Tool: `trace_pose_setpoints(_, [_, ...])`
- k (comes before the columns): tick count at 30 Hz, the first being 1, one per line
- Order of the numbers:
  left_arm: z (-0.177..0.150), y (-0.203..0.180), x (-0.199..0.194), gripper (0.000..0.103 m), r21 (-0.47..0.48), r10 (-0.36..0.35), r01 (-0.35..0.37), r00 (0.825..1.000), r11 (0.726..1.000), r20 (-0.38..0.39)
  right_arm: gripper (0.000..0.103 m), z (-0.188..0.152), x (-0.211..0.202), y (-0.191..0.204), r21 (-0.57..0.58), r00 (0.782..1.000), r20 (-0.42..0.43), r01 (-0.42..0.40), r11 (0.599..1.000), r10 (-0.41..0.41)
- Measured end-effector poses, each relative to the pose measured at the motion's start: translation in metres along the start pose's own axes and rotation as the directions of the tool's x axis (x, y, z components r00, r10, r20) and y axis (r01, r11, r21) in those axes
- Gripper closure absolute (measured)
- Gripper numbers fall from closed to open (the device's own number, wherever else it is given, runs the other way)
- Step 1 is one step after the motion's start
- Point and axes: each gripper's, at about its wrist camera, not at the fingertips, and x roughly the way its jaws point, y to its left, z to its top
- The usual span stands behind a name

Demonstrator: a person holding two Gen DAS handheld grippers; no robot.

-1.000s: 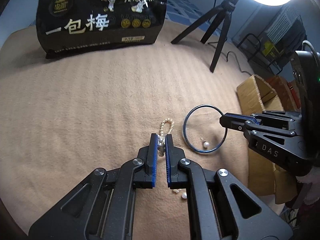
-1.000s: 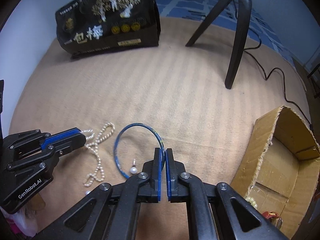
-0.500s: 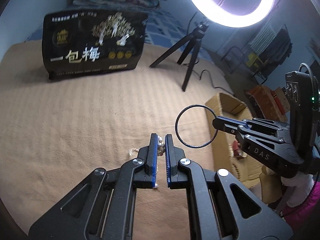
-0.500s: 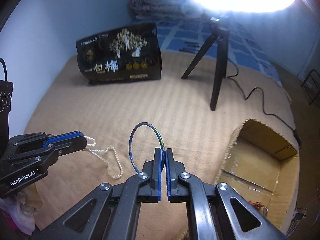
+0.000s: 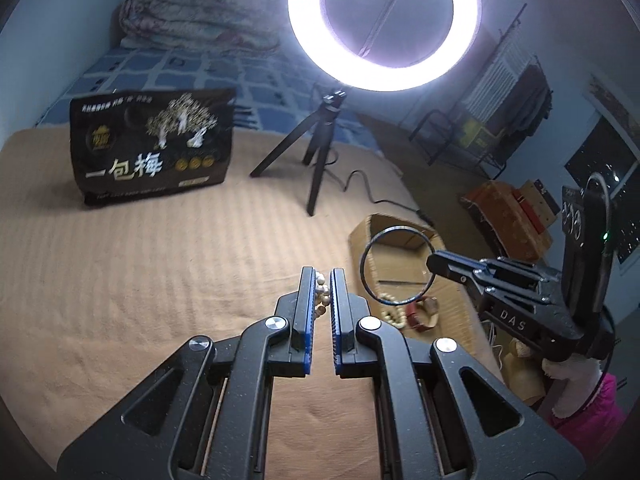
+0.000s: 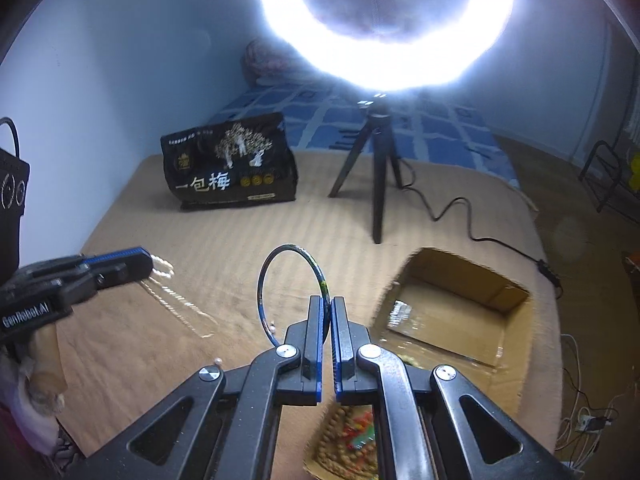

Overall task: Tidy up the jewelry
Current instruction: 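Carry the pearl strand and bangle into the cardboard box and open both tools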

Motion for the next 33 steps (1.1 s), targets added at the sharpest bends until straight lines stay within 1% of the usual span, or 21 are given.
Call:
trace_pose_setpoints(2, [0.003,-0.008,-0.003,0.098,0.011,-0.009,0.008,1.000,1.000,0.009,0.102,-0.007,-0.015,-0.013,0.011,1.000,0.017,0.019,1.000,-0.019])
trace_pose_setpoints(6, [0.008,-0.027,-0.005,0.098,0.029,-0.034,0.033,0.999,0.999,0.020,0.102,-0.016,-0.025,-0.026,0.030,0.999,0.025,0.037,0.999,-0.038])
trace_pose_setpoints(7, [0.009,-0.031,-0.005,0.098,0.034,-0.039,0.038,0.999,0.999,0.022,0.102,-0.023,-0.033,-0.037,0.047,0.998,0.031,0.050,0.998,-0.052])
trace_pose_setpoints(9, [0.012,-0.039,-0.003,0.098,0.044,-0.050,0.049,0.998,0.998,0.023,0.102,-0.029,-0.039,-0.047,0.061,0.997,0.035,0.064,0.996,-0.066])
trace_pose_setpoints(12, [0.017,-0.054,0.001,0.098,0.059,-0.070,0.069,0.997,0.996,0.024,0.102,-0.034,-0.043,-0.056,0.075,0.997,0.027,0.072,0.995,-0.074])
trace_pose_setpoints(16, [0.023,-0.073,0.009,0.098,0.080,-0.093,0.090,0.995,0.993,0.024,0.102,-0.050,-0.051,-0.075,0.103,0.996,0.017,0.091,0.991,-0.093])
trace_pose_setpoints(26, [0.031,-0.110,0.047,0.098,0.090,-0.154,0.154,0.988,0.984,-0.001,0.102,-0.079,-0.052,-0.096,0.145,0.997,-0.020,0.083,0.986,-0.081])
trace_pose_setpoints(33, [0.032,-0.131,0.080,0.098,0.107,-0.163,0.165,0.986,0.981,-0.024,0.102,-0.092,-0.045,-0.104,0.152,0.996,-0.055,0.082,0.985,-0.074])
